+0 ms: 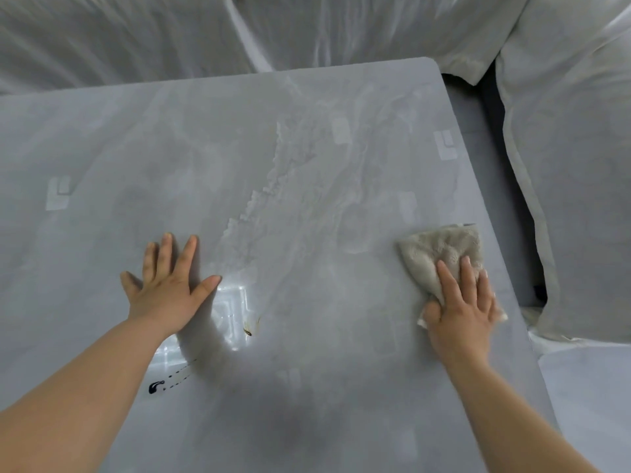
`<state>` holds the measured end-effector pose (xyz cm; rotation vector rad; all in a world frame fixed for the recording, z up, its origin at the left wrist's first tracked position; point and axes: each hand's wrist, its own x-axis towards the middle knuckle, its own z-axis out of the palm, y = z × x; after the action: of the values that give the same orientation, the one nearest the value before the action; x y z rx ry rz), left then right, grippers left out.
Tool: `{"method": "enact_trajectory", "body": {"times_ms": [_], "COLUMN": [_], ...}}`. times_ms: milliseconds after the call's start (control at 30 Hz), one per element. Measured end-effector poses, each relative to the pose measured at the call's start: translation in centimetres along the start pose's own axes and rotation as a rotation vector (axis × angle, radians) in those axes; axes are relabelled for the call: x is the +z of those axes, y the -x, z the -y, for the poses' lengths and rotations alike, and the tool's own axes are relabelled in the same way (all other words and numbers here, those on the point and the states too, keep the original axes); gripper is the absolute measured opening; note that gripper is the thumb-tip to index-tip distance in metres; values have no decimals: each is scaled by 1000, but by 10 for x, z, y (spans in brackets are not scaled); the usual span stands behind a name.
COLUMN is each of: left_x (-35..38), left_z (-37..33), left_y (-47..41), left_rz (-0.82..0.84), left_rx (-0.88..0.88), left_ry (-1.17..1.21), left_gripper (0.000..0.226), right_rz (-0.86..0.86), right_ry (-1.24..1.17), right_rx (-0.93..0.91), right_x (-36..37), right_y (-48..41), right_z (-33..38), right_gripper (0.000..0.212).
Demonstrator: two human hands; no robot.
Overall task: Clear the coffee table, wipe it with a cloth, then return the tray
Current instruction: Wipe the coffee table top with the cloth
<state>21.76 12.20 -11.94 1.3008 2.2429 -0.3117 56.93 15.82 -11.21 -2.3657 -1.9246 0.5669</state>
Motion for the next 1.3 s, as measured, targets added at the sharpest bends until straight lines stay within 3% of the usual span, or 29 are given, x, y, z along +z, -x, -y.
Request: {"method": "enact_trajectory", "body": {"times_ms": [67, 133, 300, 400, 467, 567, 667, 733, 833, 900, 967, 1000, 1100, 1167, 1233, 1300], "left_x": [0, 2, 12, 15, 16, 18, 18, 19, 15, 10, 9, 12, 27, 45, 63, 82], "left_z": [2, 4, 19, 26, 27, 25, 25, 24, 23, 22, 22, 20, 12, 2, -9, -20], "left_y": [3, 8, 24, 28, 28, 27, 27, 28, 28, 30, 40, 49, 93, 128, 159, 182], "left_rz": [1, -14, -45, -58, -56, -60, -71, -73, -66, -67, -104, -147, -294, -339, -327, -296], "left_rx": [14, 37, 92, 125, 133, 120, 118, 115, 116, 120, 139, 164, 260, 355, 431, 455], "left_ry": [5, 23, 59, 59, 57, 71, 88, 99, 124, 150, 149, 161, 235, 248, 244, 244], "left_gripper": [69, 66, 59, 58, 58, 58, 58, 58, 55, 53, 51, 49, 48, 53, 56, 59], "right_rz": [-14, 44, 244, 302, 171, 89, -23, 10, 74, 178, 148, 106, 55, 7, 17, -11], "right_ry": [-19, -26, 109, 168, 210, 57, -31, -8, 116, 128, 219, 240, 97, 13, 14, 69], "right_rx": [130, 102, -541, -691, -571, -136, 166, 129, -344, -552, -625, -569, -120, 130, 222, 83], "right_x": [16, 37, 64, 45, 33, 16, 39, 54, 67, 57, 39, 30, 9, 14, 29, 45], "right_y": [11, 34, 124, 103, 77, 59, 71, 93, 139, 146, 132, 122, 104, 107, 121, 149], "right_z": [33, 77, 144, 101, 57, 18, 44, 84, 113, 89, 47, 24, -31, -35, -13, 20], "right_gripper": [59, 65, 56, 57, 60, 63, 58, 61, 56, 57, 60, 62, 68, 60, 60, 63]}}
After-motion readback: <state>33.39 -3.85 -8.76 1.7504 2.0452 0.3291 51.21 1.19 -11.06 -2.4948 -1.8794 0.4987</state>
